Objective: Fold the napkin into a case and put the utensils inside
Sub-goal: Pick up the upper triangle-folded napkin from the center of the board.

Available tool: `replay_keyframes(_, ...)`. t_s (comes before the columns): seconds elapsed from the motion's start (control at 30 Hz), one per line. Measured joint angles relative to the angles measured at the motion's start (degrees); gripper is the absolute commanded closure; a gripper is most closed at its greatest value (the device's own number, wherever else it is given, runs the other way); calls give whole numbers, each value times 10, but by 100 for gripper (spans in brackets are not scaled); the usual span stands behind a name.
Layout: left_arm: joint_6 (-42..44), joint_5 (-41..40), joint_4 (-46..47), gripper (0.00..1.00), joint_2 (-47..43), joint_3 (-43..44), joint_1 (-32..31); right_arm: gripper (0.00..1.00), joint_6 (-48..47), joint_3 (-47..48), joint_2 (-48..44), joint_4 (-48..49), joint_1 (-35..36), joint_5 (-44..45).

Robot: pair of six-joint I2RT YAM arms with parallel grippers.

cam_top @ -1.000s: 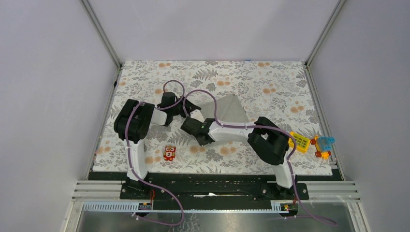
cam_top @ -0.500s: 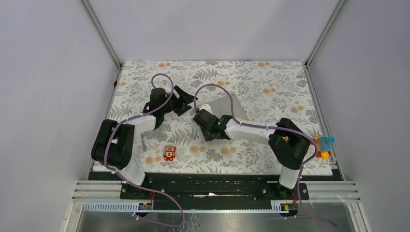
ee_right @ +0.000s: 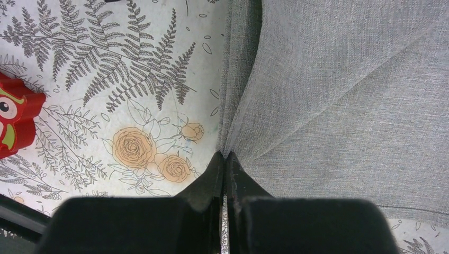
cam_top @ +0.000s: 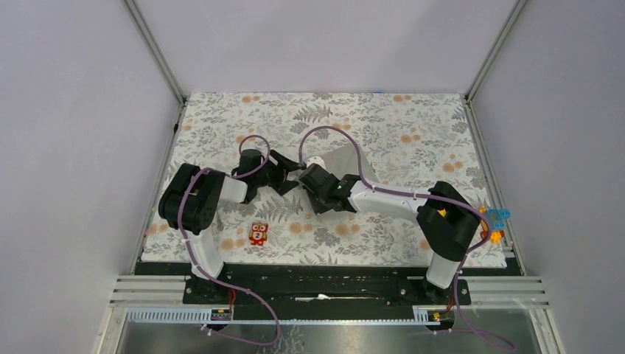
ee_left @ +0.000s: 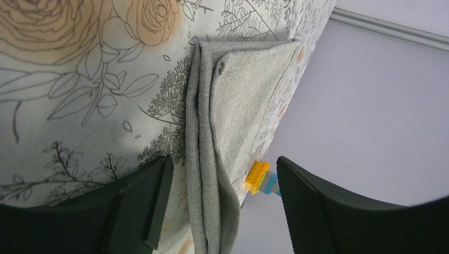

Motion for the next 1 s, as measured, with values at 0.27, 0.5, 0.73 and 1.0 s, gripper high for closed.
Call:
replay_keyframes(0.27,-54,-9,78,42,48,2,-7,100,-1,-6,-7,1,-3,-1)
replay_keyframes(0.5,-41,-37,86,73,62,0,-8,100,-10,-12,-10,4,-5,-9)
replay_keyframes(0.73,6,-48,101,100,76,0,-8,88,-43,-30,-9,5,-4,-20)
replay_keyframes(1.0,27,-45,116,100,77,-1,-9,38,-75,-24,4,0,16,10)
